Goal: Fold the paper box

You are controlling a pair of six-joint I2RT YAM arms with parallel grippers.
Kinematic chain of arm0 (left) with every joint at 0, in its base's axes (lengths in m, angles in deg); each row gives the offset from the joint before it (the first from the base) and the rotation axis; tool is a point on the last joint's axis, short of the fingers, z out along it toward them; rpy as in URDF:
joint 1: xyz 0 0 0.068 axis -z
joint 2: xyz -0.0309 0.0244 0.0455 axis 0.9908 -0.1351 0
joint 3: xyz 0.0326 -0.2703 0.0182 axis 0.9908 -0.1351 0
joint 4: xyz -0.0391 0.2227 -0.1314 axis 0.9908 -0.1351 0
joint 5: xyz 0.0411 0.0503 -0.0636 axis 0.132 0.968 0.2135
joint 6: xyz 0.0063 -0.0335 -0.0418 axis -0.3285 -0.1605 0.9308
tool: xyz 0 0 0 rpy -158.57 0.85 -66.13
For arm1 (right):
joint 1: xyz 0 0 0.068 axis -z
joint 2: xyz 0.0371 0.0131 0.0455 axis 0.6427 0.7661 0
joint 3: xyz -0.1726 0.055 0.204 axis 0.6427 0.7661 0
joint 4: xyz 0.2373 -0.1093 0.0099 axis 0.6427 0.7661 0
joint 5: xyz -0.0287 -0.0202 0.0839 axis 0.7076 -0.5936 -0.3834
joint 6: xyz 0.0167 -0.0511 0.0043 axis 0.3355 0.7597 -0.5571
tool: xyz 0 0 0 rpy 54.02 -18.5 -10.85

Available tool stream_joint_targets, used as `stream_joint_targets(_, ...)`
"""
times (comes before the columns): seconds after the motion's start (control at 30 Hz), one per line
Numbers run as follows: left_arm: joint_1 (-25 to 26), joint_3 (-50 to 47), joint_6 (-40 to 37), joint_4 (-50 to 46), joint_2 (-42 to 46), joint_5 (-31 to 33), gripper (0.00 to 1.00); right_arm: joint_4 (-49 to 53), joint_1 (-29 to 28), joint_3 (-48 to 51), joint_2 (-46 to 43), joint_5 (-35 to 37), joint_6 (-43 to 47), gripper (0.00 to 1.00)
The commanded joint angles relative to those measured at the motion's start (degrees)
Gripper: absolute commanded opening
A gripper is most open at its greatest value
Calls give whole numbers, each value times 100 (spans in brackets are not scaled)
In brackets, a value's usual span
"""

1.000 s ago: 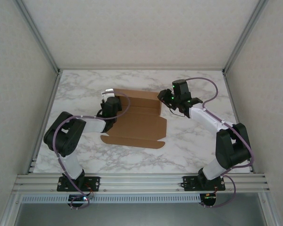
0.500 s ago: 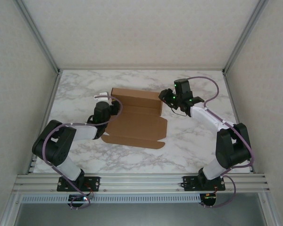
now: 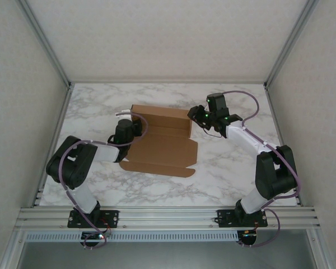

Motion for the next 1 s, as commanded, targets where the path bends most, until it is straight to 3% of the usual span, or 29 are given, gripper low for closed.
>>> stream_joint_targets(0.0, 51, 255, -17, -189, -172, 411, 30, 23, 0, -12, 99, -208, -64, 33)
stream_joint_targets(0.1, 137, 361, -62, -303, -288, 741, 15, 12, -24, -21, 63, -226, -187, 33)
stream_joint_targets(0.3, 368, 614, -100, -599, -483, 1594, 1, -26, -242, -43, 10, -201, -501, 32)
stream_joint_targets(0.43, 563, 883, -84, -910, -630, 2325, 0, -22, -391, -83, -33, -127, -662, 32)
stream_joint_targets(0.67, 571, 910, -5, -998, -709, 2308, 0, 349, -453, -149, -174, 318, -492, 33)
stream_joint_targets(0.73, 566, 822, -87, -877, -616, 1947, 11, 462, -425, -176, -175, 389, -400, 36)
stream_joint_targets(0.87, 523, 447, -203, -517, -168, 1196, 45, 660, -317, -219, -234, 540, -222, 49)
stream_joint_targets(0.97, 472, 294, -170, -521, 211, 960, 55, 728, -206, -226, -347, 597, -110, 60)
